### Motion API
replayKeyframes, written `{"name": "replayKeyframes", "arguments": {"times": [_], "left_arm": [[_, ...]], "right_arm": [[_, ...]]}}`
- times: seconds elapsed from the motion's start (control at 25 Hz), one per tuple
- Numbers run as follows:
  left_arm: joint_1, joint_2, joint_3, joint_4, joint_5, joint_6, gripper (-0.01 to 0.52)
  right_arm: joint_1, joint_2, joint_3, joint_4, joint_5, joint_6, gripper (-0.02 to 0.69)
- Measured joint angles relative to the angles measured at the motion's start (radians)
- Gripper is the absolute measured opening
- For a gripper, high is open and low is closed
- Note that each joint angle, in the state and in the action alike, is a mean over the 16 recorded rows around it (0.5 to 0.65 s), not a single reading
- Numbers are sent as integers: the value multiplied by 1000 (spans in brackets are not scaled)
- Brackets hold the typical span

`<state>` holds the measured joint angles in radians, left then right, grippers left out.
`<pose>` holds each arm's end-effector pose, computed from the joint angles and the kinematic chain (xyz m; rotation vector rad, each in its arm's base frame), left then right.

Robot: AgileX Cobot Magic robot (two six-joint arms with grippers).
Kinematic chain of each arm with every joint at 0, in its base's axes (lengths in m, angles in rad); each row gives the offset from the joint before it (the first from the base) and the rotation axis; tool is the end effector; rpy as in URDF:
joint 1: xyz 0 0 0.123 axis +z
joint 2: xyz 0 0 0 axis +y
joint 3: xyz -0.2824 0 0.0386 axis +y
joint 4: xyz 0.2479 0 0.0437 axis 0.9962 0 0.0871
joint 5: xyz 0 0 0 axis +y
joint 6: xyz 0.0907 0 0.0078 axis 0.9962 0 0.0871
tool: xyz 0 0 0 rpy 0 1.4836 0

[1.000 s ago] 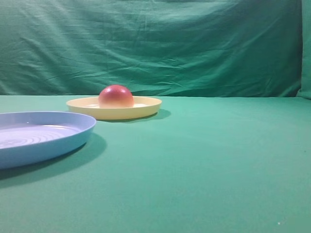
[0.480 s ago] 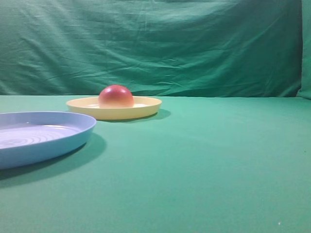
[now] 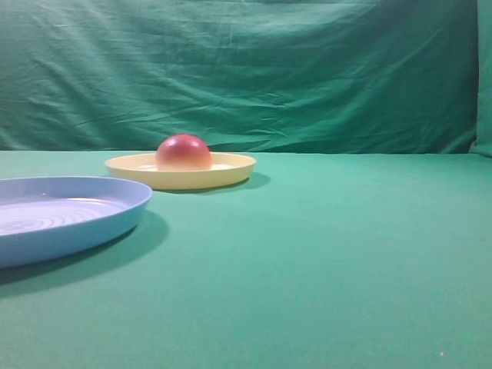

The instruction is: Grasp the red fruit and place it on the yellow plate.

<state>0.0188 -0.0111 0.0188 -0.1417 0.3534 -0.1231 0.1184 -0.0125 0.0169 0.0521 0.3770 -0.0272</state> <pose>0.0531 -0.0035 0.1758 -0.2190 1.8333 -0.2110 0.0517 0.0079 0.1742 -0.1039 1.8632 0.1145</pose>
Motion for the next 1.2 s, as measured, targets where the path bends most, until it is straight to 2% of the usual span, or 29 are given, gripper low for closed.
{"name": "replayKeyframes", "arguments": {"times": [1.2], "left_arm": [[0,0,0,0,0,0,157]], "right_arm": [[-2,0,9,-1,-1,-15,0]]}}
